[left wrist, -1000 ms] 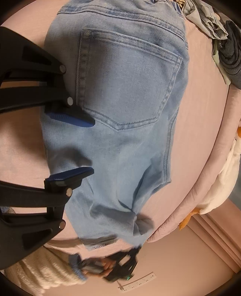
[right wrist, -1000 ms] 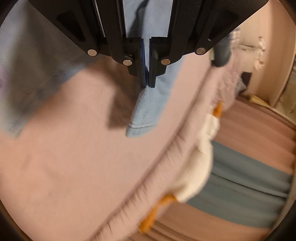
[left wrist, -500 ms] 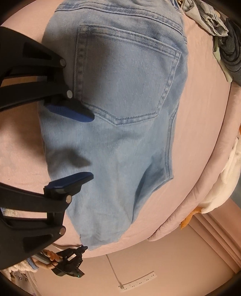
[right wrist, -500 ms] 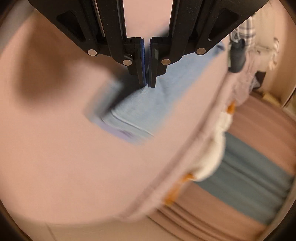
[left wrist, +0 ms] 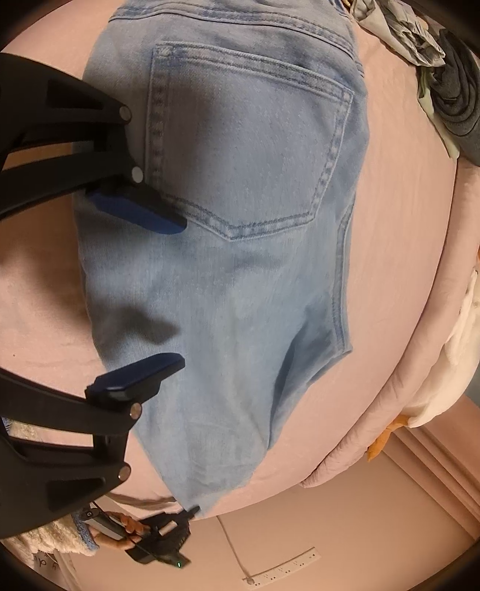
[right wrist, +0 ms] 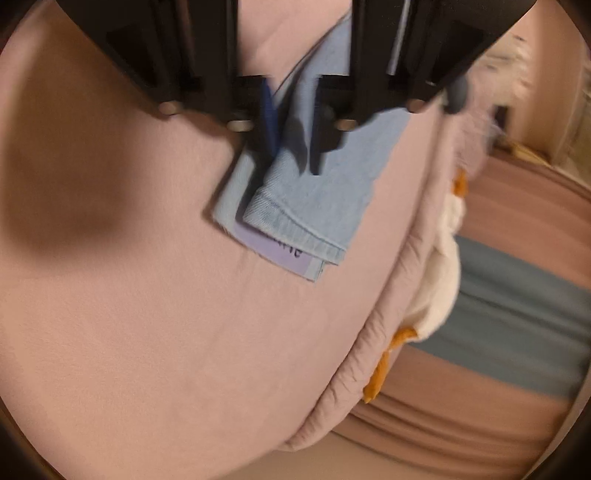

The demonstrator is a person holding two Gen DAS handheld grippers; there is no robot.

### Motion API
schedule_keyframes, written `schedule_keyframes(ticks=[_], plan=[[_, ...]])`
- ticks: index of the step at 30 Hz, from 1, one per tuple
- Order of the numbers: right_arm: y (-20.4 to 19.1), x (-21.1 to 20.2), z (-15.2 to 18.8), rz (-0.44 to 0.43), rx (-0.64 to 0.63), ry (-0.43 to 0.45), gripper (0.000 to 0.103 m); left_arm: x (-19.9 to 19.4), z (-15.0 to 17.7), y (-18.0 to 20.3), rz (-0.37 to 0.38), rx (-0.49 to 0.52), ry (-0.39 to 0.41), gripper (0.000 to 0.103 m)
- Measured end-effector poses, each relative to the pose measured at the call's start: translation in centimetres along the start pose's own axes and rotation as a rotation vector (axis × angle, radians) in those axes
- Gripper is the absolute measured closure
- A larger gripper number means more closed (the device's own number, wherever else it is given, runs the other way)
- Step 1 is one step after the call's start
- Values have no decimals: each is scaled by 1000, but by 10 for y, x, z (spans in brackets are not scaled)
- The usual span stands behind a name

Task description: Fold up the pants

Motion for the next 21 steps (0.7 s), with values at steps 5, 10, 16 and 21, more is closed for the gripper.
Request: schedule_keyframes(ticks=[5, 10, 16, 21], plan=[[-9, -10, -8, 101, -116, 40, 97, 2, 0, 1, -1, 2, 4, 30], [10, -15, -8, 166, -85, 67, 97, 3, 0, 7, -22, 41, -5, 30], [-40, -14, -32, 189, -336, 107, 69, 0, -9, 9, 20, -6, -9, 29], [-81, 55, -61, 135, -511, -78, 69, -1, -21, 20, 25, 4, 3, 29]])
Point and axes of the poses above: each gripper's, at about its wrist camera, not at the fingertips, and x roughly the way its jaws point, y to its right, z to its underside, the point moved 2 cm from there along x, roughly the way its jaws point, and after that the axes turned 1 degree about y, right-handed, at the moved point
